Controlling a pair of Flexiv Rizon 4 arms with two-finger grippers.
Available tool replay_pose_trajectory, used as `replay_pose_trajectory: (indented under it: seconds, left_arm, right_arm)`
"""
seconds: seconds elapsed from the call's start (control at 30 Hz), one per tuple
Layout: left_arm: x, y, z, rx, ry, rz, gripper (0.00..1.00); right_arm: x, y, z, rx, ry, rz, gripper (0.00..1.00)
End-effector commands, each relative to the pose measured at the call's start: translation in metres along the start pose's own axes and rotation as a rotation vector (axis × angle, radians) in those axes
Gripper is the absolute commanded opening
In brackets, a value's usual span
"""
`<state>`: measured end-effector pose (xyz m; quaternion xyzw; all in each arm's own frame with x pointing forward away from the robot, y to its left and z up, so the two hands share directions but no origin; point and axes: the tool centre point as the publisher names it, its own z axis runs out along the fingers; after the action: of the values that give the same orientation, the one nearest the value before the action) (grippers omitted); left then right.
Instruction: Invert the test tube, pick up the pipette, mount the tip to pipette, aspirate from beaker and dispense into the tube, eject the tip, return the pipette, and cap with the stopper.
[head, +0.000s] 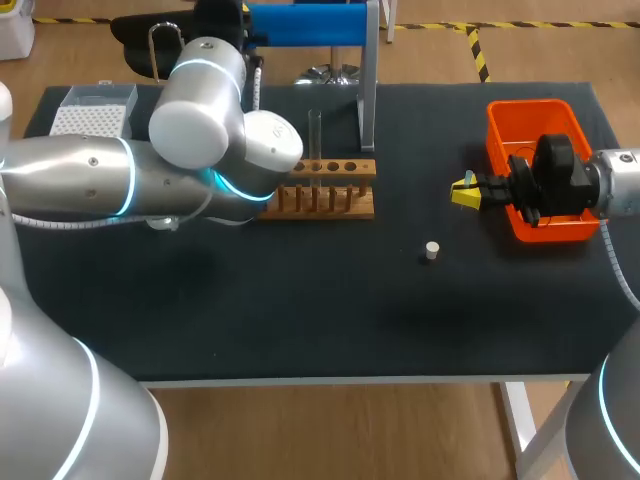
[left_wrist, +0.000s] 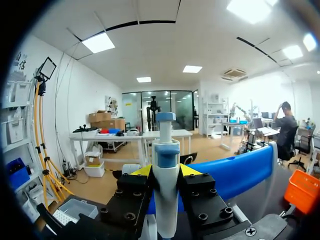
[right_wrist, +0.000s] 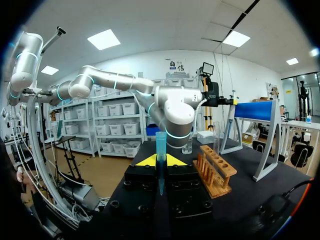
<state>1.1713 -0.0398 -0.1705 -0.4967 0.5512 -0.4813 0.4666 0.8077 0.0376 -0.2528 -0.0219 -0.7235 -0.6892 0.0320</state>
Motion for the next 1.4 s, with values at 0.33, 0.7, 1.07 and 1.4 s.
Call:
replay_pose_trajectory:
  seconds: [0.33,0.7,1.07,1.4]
  left_arm:
    - [0.009,-0.037,-0.035,0.021,0.234,0.048,0.0]
    - [0.014,-0.066,-0.083,-0.019,0.644,0.041,0.0]
    - [0.014,-0.066,-0.083,-0.019,0.644,0.041,0.0]
    - [0.014,-0.069,-0.102,0.031,0.685,0.04,0.0]
  right_arm:
    - [0.001,0.0,0.0,0.001,-0.001,-0.001,0.0]
    - [0.001,0.0,0.0,0.001,-0.001,-0.001,0.0]
    - [0.001,0.0,0.0,0.001,-0.001,-0.001,0.0]
    - [0.001,0.0,0.0,0.001,-0.001,-0.001,0.0]
